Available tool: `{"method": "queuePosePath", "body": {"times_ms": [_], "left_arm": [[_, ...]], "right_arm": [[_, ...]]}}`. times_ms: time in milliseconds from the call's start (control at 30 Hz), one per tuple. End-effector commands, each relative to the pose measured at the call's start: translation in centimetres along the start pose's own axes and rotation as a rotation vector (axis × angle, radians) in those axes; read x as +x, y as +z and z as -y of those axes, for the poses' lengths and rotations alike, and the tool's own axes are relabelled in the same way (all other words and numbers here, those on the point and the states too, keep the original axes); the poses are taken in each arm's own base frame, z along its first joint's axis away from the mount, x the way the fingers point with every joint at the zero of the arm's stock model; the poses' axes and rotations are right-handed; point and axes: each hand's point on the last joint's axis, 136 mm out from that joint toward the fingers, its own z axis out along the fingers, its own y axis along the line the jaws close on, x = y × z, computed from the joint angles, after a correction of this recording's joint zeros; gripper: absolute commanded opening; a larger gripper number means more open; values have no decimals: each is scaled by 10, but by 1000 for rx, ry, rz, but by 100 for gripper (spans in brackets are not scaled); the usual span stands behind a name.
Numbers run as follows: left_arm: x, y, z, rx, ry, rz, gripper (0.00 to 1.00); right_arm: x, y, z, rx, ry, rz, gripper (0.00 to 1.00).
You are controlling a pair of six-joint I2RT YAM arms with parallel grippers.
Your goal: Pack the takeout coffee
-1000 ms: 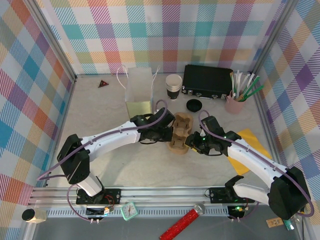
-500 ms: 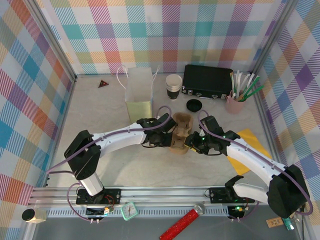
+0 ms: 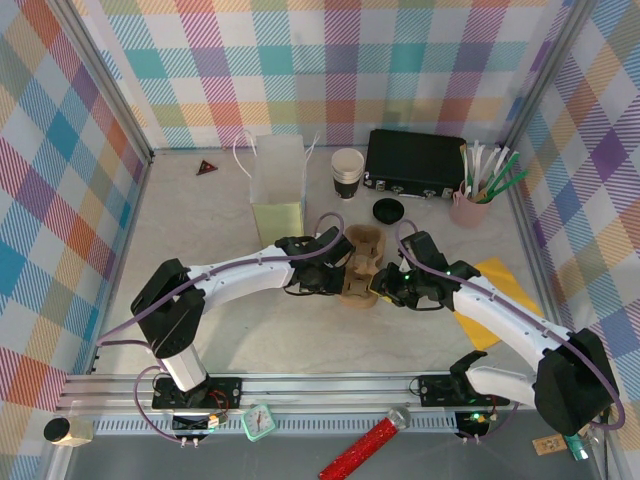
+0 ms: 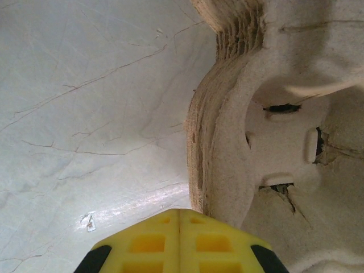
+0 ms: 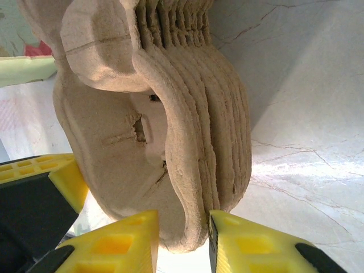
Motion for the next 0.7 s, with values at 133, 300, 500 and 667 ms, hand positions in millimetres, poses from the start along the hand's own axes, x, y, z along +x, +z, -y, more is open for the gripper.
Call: {"method": "queuePosePath", "body": {"times_ms": [133,300,500,667], "left_arm": [[-5,-2,18,62,31,5,0],[-8,-10,24,92,33,15,0],[-11,-15,30,117,38,23,0],[-18,-27,40,159,41,46,0]], "right_arm": [[-2,-5,-18,-87,-8,5,30],[-3,-5,-21,-119,0,4,31],[-3,-5,-22,-149,15,2,31],[-1,-5,-23,-160,10,-2,31]]}}
